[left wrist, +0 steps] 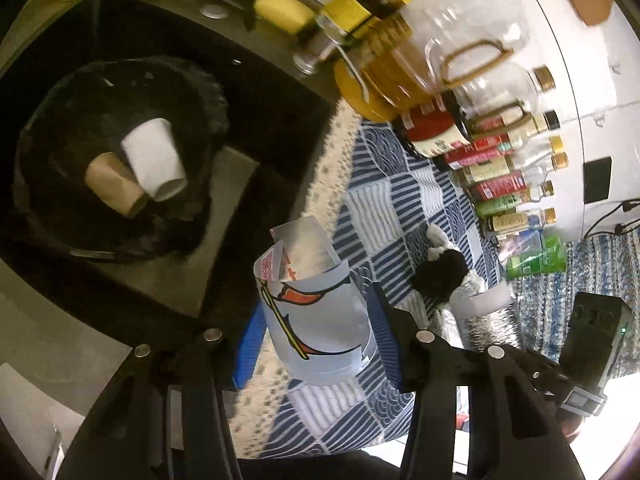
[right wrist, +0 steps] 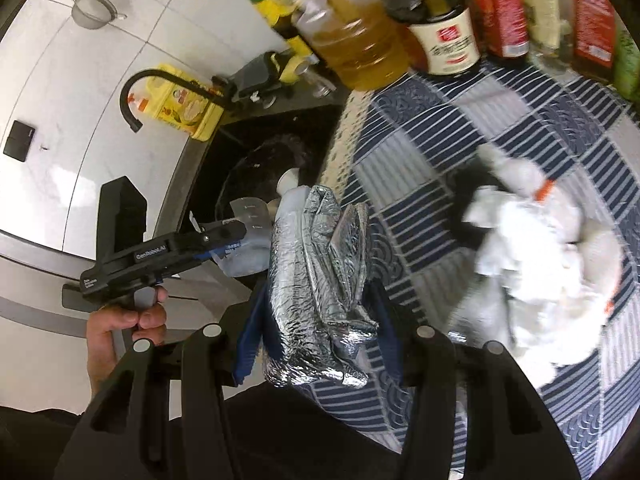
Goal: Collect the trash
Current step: 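Carry the foil item and clear container over the trash bag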
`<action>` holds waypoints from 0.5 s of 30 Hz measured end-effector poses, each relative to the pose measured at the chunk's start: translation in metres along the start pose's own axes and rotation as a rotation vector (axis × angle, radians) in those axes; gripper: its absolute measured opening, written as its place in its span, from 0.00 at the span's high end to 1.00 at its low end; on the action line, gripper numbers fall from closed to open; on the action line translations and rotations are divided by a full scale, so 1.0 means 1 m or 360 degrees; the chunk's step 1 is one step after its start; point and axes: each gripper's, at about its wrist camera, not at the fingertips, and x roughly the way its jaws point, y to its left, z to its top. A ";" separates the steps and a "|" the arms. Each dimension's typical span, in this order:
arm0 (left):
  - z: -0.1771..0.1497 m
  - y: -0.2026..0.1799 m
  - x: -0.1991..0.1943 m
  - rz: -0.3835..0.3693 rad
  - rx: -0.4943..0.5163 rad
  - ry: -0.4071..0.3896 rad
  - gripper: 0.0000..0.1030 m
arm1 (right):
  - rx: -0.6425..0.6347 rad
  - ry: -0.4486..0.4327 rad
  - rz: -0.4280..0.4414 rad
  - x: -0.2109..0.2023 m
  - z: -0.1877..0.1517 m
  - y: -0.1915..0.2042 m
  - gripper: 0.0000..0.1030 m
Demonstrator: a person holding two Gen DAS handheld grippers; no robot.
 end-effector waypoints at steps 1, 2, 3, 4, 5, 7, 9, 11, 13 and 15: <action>0.002 0.004 -0.002 0.0003 -0.0004 -0.0001 0.54 | 0.0001 0.0012 -0.0003 0.006 0.002 0.003 0.51; 0.003 0.008 -0.005 0.0006 -0.0007 -0.0004 0.54 | 0.0005 0.0028 -0.0003 0.015 0.004 0.008 0.51; 0.005 0.015 -0.010 0.0010 -0.0013 -0.0006 0.54 | 0.0005 0.0039 0.0002 0.021 0.005 0.011 0.51; 0.007 0.020 -0.012 0.0013 -0.0019 -0.0008 0.54 | 0.0007 0.0050 0.0002 0.027 0.007 0.015 0.51; 0.008 0.026 -0.015 0.0015 -0.0027 -0.0010 0.54 | 0.0010 0.0064 -0.0003 0.035 0.008 0.019 0.51; 0.013 0.040 -0.022 0.0017 -0.0046 -0.0013 0.54 | 0.0015 0.0088 -0.0009 0.049 0.011 0.026 0.51; 0.017 0.050 -0.027 0.0024 -0.0054 -0.0013 0.54 | 0.0022 0.0116 -0.0003 0.065 0.014 0.034 0.51; 0.023 0.064 -0.033 0.0033 -0.0061 -0.0011 0.54 | 0.0024 0.0135 -0.0005 0.080 0.018 0.044 0.51; 0.029 0.077 -0.040 0.0047 -0.0057 -0.0010 0.54 | 0.0024 0.0147 0.0001 0.095 0.021 0.054 0.51; 0.037 0.091 -0.047 0.0058 -0.0057 -0.0009 0.54 | 0.0028 0.0155 -0.0004 0.108 0.023 0.063 0.51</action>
